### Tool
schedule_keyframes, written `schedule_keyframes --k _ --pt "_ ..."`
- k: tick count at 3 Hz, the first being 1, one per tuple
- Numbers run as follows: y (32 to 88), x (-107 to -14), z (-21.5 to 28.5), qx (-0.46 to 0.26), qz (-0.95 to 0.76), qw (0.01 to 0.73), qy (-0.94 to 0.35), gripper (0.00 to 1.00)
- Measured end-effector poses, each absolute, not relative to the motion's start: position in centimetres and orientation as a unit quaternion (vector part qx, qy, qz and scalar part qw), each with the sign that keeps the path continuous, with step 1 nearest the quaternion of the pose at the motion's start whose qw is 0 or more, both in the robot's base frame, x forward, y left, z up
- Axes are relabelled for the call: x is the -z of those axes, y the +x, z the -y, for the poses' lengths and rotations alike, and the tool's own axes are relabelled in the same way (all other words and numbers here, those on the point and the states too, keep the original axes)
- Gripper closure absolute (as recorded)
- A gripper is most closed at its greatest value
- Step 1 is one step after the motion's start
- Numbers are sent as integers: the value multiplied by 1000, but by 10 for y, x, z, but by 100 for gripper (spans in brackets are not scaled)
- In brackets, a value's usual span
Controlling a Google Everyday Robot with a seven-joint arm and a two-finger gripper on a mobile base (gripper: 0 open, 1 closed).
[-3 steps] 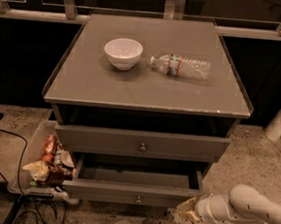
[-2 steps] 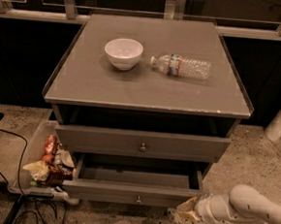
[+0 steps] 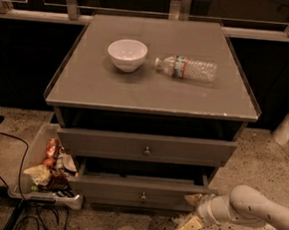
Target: Close middle drawer
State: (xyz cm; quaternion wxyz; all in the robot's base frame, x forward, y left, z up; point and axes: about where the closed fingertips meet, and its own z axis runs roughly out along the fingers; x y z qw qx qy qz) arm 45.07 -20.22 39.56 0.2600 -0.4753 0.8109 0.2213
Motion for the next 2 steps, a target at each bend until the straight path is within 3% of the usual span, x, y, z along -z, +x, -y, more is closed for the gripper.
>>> schedule_keyframes --k 1,2 --pt "485 -408 193 -200 -802 278 -489 0" --pt "485 -408 193 -200 -802 278 -489 0"
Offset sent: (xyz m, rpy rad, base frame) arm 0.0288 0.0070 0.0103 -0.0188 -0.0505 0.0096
